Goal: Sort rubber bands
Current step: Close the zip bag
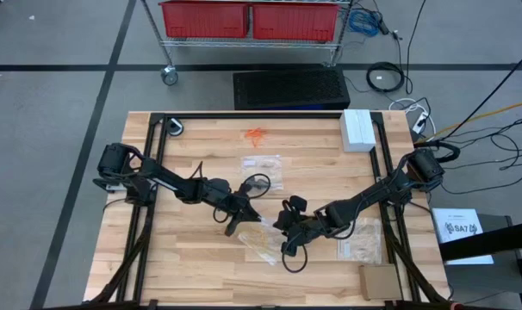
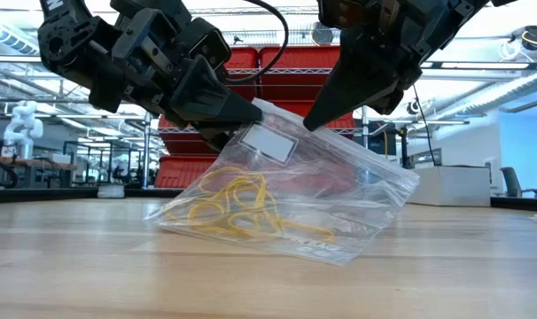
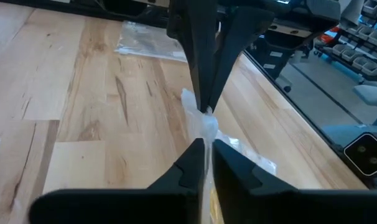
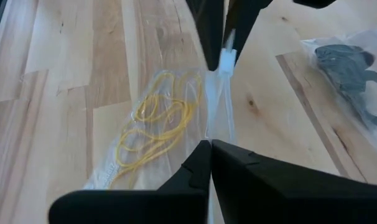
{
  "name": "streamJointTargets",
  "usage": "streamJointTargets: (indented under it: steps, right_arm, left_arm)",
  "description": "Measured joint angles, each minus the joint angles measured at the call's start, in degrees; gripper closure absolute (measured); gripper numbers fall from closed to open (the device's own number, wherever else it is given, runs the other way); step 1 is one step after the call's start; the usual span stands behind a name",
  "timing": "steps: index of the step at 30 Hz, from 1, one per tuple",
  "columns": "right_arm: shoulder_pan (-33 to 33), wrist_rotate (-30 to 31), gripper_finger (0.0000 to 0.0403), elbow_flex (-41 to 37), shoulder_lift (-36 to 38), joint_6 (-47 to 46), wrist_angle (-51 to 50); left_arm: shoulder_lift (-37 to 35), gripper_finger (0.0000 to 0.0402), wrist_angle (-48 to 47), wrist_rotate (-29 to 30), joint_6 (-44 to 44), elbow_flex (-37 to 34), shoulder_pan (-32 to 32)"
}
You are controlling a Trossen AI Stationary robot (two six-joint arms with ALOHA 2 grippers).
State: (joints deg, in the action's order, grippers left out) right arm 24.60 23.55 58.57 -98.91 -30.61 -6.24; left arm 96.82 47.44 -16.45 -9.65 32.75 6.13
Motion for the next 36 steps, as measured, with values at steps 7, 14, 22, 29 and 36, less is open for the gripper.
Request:
streamJointTargets:
  steps: [7, 14, 22, 29, 36]
  right_arm:
    - [-0.4, -1.3, 0.0381, 0.4, 0.2, -2.7, 0.9]
    - [-2.9, -1.2, 0.0319, 4.4, 0.3, -4.3, 1.3]
    - [-5.4, -2.8, 0.0278, 4.8, 0.3, -1.9, 0.8]
    - [-5.5, -4.2, 0.0283, 4.8, 0.3, -1.7, 0.5]
    - [-5.7, -4.0, 0.0284, 4.8, -0.2, -1.7, 0.3]
  left_arm:
    - [0.0, 0.0396, 0.1, 0.6, 0.6, 0.0, 0.0]
    - [0.0, 0.0398, 0.1, 0.9, 1.4, 0.0, 0.3]
    - [0.0, 0.0399, 0.1, 0.9, 1.6, 0.0, 0.7]
    - [0.0, 0.0399, 0.1, 1.9, 1.6, 0.0, 0.7]
    - [0.0, 0.0400, 0.1, 2.0, 1.6, 0.5, 0.7]
